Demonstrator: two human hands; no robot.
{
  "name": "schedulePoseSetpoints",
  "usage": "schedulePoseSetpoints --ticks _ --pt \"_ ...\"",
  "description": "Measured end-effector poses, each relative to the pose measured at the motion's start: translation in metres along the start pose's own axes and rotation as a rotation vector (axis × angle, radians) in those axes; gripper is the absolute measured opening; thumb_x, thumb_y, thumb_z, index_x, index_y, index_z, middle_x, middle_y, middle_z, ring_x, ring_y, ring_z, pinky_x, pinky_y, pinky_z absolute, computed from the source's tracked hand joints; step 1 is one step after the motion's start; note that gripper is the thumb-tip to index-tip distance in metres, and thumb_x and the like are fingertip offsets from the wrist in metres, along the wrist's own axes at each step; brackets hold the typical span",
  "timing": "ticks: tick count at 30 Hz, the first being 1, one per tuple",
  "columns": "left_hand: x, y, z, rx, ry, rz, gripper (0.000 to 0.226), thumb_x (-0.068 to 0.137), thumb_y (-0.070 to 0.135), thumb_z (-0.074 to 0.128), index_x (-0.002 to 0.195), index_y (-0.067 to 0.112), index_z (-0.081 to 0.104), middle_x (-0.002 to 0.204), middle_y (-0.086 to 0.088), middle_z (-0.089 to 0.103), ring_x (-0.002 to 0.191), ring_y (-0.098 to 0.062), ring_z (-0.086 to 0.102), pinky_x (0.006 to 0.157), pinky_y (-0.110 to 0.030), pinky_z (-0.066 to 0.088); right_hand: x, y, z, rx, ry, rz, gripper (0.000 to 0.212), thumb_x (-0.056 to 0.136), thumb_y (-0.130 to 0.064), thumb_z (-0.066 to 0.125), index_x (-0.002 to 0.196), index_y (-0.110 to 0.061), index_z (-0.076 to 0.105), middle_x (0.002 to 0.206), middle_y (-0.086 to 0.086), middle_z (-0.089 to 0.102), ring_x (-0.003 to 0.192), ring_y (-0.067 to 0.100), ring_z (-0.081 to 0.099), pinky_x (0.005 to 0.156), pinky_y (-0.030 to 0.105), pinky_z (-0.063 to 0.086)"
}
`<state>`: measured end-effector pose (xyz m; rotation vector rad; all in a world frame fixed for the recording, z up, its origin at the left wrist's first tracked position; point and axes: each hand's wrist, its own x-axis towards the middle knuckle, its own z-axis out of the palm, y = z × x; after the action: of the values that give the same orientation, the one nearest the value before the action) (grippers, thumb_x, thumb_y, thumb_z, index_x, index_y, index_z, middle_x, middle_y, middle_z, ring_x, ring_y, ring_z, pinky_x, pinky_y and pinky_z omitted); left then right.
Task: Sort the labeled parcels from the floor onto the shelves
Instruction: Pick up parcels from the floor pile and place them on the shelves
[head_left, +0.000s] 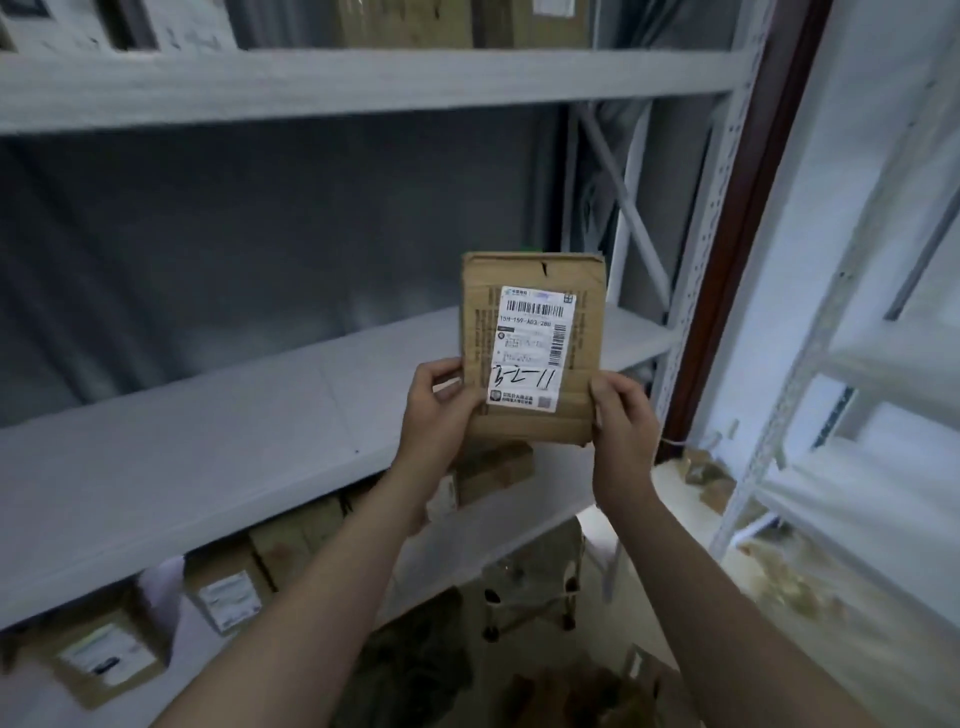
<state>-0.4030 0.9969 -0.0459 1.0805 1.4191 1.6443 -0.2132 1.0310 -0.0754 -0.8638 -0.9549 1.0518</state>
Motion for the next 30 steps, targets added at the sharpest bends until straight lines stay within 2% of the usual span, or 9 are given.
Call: schedulePoseSetpoints --ticks 6,9,14,16,19,22,26,28,30 --pt "0.018 0.056 -0.08 0.03 0.06 0.081 0.048 0.085 0.016 0.079 0.125 0.027 0.056 0.114 0.017 0.065 0.105 -0.001 0.065 0.088 -0.029 0.058 -0.004 -0.027 0.088 -0.089 -0.178 -0.051 0.02 0.087 -0.023 0.067 0.106 -0.025 0.071 0.1 -0.012 0.077 0.094 0.006 0.073 0.075 0.025 0.06" --pt "0.024 0.041 -0.125 0.082 0.056 0.03 0.056 0.078 0.016 0.087 0.123 0.026 0.054 0.117 0.015 0.062 0.105 -0.002 0.064 0.085 -0.031 0.059 -0.012 -0.005 0.123 -0.238 -0.175 0.041 0.017 0.085 -0.015 0.071 0.1 -0.023 0.071 0.097 -0.005 0.076 0.095 0.013 0.072 0.081 0.032 0.06" --pt "0.035 -0.014 -0.189 0.151 0.069 -0.096 0.054 0.079 0.012 0.087 0.119 0.019 0.051 0.12 0.006 0.06 0.101 -0.008 0.063 0.074 -0.035 0.059 -0.04 0.05 0.166 -0.358 -0.188 0.187 0.015 0.086 -0.008 0.075 0.092 -0.021 0.069 0.089 -0.004 0.073 0.078 0.006 0.069 0.056 0.011 0.048" --pt "0.043 -0.035 -0.204 0.173 0.056 -0.121 0.053 0.08 0.01 0.086 0.117 0.018 0.05 0.121 0.0 0.059 0.101 -0.012 0.062 0.082 -0.044 0.061 -0.051 0.068 0.176 -0.377 -0.144 0.195 0.015 0.088 -0.013 0.075 0.09 -0.028 0.072 0.081 -0.008 0.072 0.071 0.001 0.067 0.052 0.006 0.044" --pt "0.057 -0.056 -0.216 0.202 0.039 -0.163 0.055 0.08 0.008 0.086 0.117 0.018 0.047 0.114 0.005 0.057 0.102 -0.014 0.062 0.093 -0.052 0.058 -0.059 0.085 0.189 -0.3 -0.056 0.284 0.017 0.088 -0.016 0.075 0.089 -0.033 0.078 0.064 -0.012 0.072 0.055 -0.002 0.066 0.052 0.015 0.055" --pt "0.073 -0.064 -0.213 0.187 0.0 -0.177 0.055 0.077 0.011 0.088 0.109 0.026 0.046 0.113 0.009 0.059 0.104 -0.015 0.064 0.088 -0.049 0.061 -0.051 0.097 0.196 -0.205 0.006 0.396 0.019 0.093 -0.014 0.07 0.1 -0.03 0.079 0.068 -0.002 0.075 0.06 0.015 0.069 0.066 0.039 0.065" --pt "0.092 -0.068 -0.187 0.202 -0.034 -0.181 0.059 0.075 0.015 0.09 0.113 0.025 0.045 0.115 0.011 0.058 0.106 -0.019 0.065 0.083 -0.048 0.063 -0.033 0.109 0.198 0.001 0.131 0.484 0.027 0.099 -0.015 0.063 0.126 -0.015 0.063 0.074 0.013 0.066 0.061 0.021 0.063 0.06 0.035 0.06" --pt "0.104 -0.071 -0.166 0.219 -0.031 -0.156 0.059 0.075 0.013 0.089 0.114 0.022 0.045 0.117 0.004 0.059 0.106 -0.02 0.065 0.083 -0.045 0.062 -0.02 0.113 0.199 0.114 0.176 0.506 0.03 0.1 -0.017 0.06 0.129 -0.016 0.054 0.085 0.017 0.07 0.073 0.027 0.068 0.064 0.037 0.063" --pt "0.117 -0.074 -0.144 0.237 -0.031 -0.121 0.061 0.074 0.013 0.089 0.116 0.018 0.046 0.118 0.001 0.059 0.103 -0.016 0.064 0.076 -0.032 0.06 -0.002 0.117 0.198 0.187 0.157 0.523 0.034 0.1 -0.026 0.061 0.132 -0.023 0.048 0.103 0.017 0.075 0.087 0.033 0.075 0.07 0.04 0.065"
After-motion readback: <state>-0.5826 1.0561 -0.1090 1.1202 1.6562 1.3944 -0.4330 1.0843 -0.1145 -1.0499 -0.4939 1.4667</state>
